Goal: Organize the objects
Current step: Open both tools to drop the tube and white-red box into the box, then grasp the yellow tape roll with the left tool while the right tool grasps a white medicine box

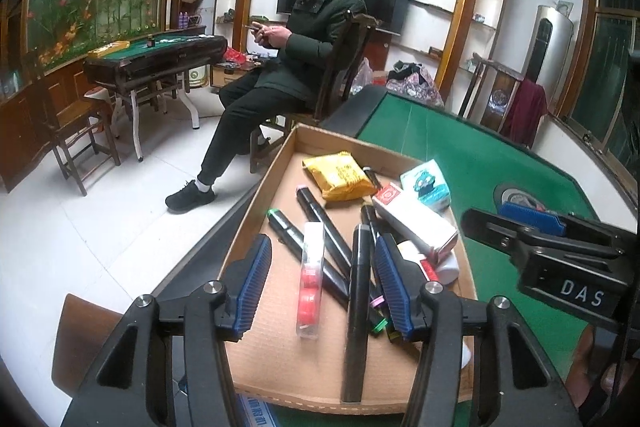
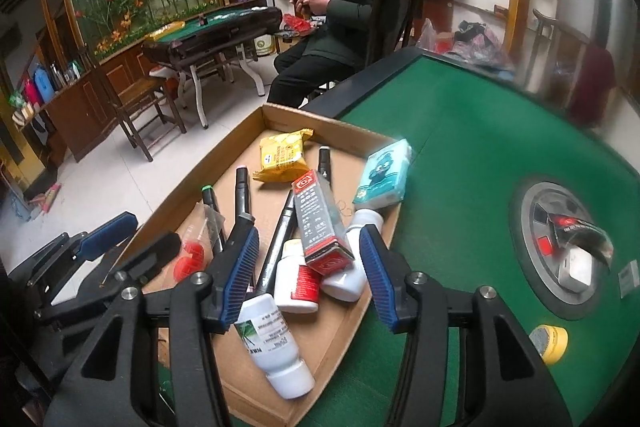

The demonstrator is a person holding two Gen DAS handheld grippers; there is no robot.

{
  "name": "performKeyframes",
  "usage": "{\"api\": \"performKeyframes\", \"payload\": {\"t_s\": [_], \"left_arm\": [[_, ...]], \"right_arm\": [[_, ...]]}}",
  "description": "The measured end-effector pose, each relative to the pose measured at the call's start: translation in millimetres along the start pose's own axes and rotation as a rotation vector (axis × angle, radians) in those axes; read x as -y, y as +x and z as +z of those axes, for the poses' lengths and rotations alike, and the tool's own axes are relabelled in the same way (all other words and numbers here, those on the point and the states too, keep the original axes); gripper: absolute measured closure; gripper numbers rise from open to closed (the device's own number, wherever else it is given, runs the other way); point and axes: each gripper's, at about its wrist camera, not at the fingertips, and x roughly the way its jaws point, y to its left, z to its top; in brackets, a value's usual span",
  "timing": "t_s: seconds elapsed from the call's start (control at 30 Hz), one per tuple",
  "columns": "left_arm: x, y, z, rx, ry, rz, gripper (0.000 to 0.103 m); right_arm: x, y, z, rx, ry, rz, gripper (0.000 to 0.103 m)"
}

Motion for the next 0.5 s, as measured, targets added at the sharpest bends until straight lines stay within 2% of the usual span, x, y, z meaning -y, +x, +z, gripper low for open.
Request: {"api": "performKeyframes", "payload": {"t_s": [0.23, 0.37, 0.5], "left_arm": [[22.5, -10.4, 2.6, 0.022, 0.037, -0.031, 0.055], [48.0, -13.7, 1.2, 0.01, 0.081, -0.085, 0.055], [81.1, -12.2, -2.1, -0.031, 0.128, -0.171, 0.052]], "right_arm": [[32.4, -19.3, -4.7, 0.033, 0.059, -0.003, 0.052], [61.3, -30.3, -11.3, 0.04, 0.102, -0.013, 0.052], [101.4, -47.9, -22.6, 0.059, 0.149, -0.06, 0.052]]}}
